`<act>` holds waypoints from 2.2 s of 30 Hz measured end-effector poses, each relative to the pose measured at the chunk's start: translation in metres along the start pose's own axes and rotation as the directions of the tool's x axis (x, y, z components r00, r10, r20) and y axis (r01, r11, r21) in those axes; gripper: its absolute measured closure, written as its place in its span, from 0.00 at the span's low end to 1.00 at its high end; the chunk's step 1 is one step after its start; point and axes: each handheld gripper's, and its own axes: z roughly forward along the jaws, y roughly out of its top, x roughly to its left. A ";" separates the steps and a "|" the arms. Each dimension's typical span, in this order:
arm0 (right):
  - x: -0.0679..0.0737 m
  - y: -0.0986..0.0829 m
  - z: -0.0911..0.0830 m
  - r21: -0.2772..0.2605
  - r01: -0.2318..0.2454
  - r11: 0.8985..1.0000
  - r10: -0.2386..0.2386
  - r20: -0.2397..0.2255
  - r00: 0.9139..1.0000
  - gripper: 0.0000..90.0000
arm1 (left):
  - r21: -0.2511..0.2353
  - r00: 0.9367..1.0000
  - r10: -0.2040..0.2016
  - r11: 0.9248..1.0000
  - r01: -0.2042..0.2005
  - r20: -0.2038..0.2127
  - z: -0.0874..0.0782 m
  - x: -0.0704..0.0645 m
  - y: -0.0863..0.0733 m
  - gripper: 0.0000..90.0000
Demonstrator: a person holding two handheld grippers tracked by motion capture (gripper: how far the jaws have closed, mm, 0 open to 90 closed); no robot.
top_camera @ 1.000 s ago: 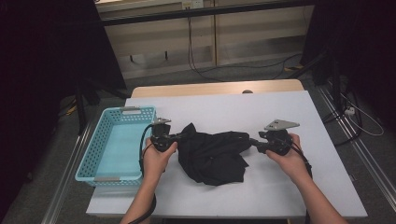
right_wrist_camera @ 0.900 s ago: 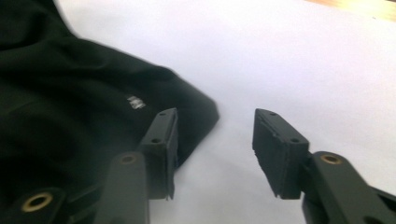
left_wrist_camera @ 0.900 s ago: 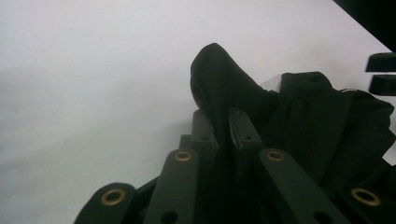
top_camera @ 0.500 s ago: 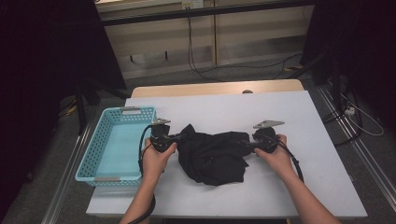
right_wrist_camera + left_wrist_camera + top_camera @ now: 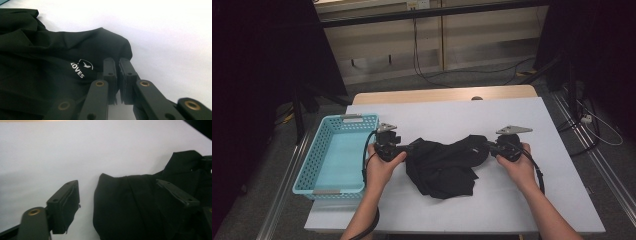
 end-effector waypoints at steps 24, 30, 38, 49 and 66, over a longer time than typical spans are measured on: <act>0.008 -0.001 -0.003 -0.023 0.039 0.999 -0.039 -0.002 0.999 0.93 | 0.030 0.999 -0.043 0.999 0.043 -0.004 0.003 0.010 -0.002 0.98; 0.002 0.002 -0.009 -0.053 0.030 0.998 -0.029 0.026 0.999 0.95 | -0.022 0.998 -0.055 0.998 0.055 -0.032 -0.010 0.013 0.004 0.98; -0.018 0.007 -0.028 -0.106 0.000 0.994 0.010 0.093 0.996 0.95 | -0.041 0.997 -0.061 0.997 0.059 -0.054 -0.010 0.016 0.002 0.98; -0.027 0.001 -0.023 -0.063 -0.066 0.996 0.074 0.129 0.989 0.59 | -0.017 0.994 -0.030 0.999 0.029 -0.108 -0.006 0.015 -0.001 0.98; -0.001 -0.006 0.009 0.071 -0.084 0.994 0.083 0.016 0.996 0.58 | -0.016 0.993 -0.030 0.999 0.028 -0.115 -0.010 0.015 0.000 0.98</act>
